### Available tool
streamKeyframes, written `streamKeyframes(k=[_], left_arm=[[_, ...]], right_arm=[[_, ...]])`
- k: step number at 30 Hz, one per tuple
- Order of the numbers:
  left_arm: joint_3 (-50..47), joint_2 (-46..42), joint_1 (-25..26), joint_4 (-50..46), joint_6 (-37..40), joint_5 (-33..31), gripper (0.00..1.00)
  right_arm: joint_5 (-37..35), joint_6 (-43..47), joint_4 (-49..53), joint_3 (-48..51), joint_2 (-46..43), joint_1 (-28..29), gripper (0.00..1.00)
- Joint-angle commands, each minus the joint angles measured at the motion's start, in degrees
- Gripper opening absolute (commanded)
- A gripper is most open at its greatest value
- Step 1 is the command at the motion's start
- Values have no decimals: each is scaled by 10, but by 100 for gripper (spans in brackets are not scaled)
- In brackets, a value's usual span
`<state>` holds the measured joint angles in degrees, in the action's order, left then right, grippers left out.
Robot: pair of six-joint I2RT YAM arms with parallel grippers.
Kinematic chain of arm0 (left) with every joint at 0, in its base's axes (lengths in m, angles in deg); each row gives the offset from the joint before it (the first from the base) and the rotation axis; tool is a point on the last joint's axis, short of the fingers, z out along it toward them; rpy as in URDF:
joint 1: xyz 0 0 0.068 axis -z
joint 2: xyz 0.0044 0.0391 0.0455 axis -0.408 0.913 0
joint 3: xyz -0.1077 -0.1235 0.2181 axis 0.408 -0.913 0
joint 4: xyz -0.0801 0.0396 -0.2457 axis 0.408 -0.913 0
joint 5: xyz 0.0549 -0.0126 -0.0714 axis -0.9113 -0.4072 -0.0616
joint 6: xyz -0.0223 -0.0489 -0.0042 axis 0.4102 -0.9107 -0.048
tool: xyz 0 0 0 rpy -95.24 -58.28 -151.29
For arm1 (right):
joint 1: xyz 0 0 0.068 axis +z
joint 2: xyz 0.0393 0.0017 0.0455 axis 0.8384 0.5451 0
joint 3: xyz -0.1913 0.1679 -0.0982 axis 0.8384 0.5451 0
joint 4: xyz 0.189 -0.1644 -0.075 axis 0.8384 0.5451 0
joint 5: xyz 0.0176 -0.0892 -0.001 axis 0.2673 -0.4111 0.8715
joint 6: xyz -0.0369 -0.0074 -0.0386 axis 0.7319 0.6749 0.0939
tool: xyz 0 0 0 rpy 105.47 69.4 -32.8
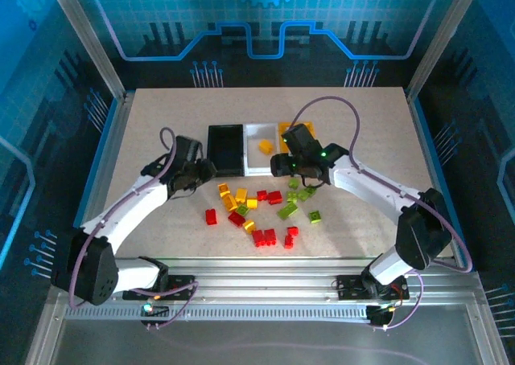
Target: Sort the legos into containers by color
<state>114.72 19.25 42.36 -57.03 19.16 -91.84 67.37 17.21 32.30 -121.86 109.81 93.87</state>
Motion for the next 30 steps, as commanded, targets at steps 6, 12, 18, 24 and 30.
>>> streamKeyframes(k=[6, 12, 18, 24, 30], left_arm=[[173, 195, 13, 1, 40, -37, 37], [299, 316, 13, -22, 40, -32, 41], [347, 341, 14, -31, 34, -17, 64], [311, 247, 33, -5, 26, 14, 95], [179, 95, 71, 17, 28, 19, 99]], right_arm=[[-10, -18, 2, 37, -48, -12, 68], [29, -24, 28, 75, -74, -2, 71], [59, -42, 55, 162, -132, 22, 78], [118, -43, 60, 225, -154, 48, 81], [122, -37, 49, 239, -113, 94, 81]])
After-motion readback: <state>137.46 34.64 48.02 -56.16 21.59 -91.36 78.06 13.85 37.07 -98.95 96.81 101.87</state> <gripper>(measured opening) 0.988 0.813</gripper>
